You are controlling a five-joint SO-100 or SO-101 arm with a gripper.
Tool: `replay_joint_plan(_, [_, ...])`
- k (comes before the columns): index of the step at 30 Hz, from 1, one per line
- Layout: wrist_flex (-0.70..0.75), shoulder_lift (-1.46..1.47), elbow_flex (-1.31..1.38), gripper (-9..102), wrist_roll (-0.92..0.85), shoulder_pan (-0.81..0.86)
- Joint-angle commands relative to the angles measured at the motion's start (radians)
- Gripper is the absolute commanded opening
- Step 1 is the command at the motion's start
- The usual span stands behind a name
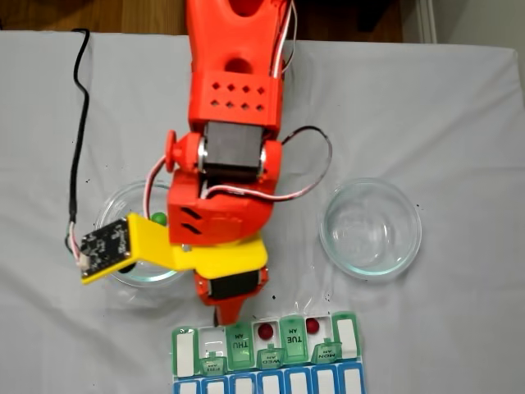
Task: Sort medicines into box.
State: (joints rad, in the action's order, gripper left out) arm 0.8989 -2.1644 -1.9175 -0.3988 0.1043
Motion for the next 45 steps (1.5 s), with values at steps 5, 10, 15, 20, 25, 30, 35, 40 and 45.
replay_joint_plan(5, [-0.115, -0.052, -0.071, 0, -0.02, 0.043])
replay_joint_plan(10, [-0.141, -0.075, -0.109, 0, -0.009, 0.023])
replay_joint_plan(15, [-0.186, -0.048, -0.115, 0, 0.005, 0.011])
replay_joint_plan(20, [-0.253, 0.028, -0.092, 0, 0.031, -0.002])
replay_joint_plan(25, [-0.236, 0.126, -0.005, 0, 0.044, -0.015])
replay_joint_plan(30, [-0.259, 0.146, 0.003, 0, 0.06, -0.034])
replay_joint_plan(35, [-0.305, 0.189, 0.037, 0, 0.077, -0.043])
replay_joint_plan(40, [-0.287, 0.279, 0.135, 0, 0.089, -0.029])
replay_joint_plan(45, [-0.307, 0.298, 0.144, 0, 0.092, -0.023])
